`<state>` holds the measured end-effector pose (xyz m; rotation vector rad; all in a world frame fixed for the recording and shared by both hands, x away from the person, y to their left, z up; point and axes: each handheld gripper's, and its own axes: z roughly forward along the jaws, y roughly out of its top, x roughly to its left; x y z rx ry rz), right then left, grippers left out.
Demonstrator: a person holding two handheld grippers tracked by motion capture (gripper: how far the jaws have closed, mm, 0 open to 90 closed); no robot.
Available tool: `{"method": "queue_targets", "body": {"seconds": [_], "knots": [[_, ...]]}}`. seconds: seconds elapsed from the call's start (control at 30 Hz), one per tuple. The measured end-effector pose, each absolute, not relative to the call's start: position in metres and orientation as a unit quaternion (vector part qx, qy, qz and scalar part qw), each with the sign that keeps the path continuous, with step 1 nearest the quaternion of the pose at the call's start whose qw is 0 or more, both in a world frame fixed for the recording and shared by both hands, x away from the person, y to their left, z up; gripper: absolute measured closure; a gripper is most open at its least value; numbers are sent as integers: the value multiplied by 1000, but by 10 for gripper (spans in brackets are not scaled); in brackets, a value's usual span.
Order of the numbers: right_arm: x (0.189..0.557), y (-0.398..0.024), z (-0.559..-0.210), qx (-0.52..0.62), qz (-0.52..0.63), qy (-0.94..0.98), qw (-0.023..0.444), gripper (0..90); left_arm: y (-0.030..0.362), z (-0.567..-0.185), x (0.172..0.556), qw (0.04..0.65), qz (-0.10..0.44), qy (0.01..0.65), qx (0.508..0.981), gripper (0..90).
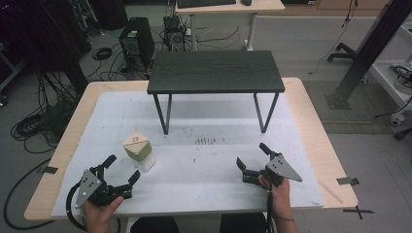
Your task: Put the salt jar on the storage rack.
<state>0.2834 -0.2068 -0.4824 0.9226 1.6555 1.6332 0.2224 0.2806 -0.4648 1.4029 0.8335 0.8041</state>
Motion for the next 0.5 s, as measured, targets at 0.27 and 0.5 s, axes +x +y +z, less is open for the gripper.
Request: {"method": "queue_targets", "body": {"seconds": [0.27,0.5], "knots": [[283,-207,-482,350,619,629,315,1,279,-465,229,613,349,361,609,2],[284,-207,-482,350,619,629,314,1,274,-465,235,612,349,361,611,3]]}}
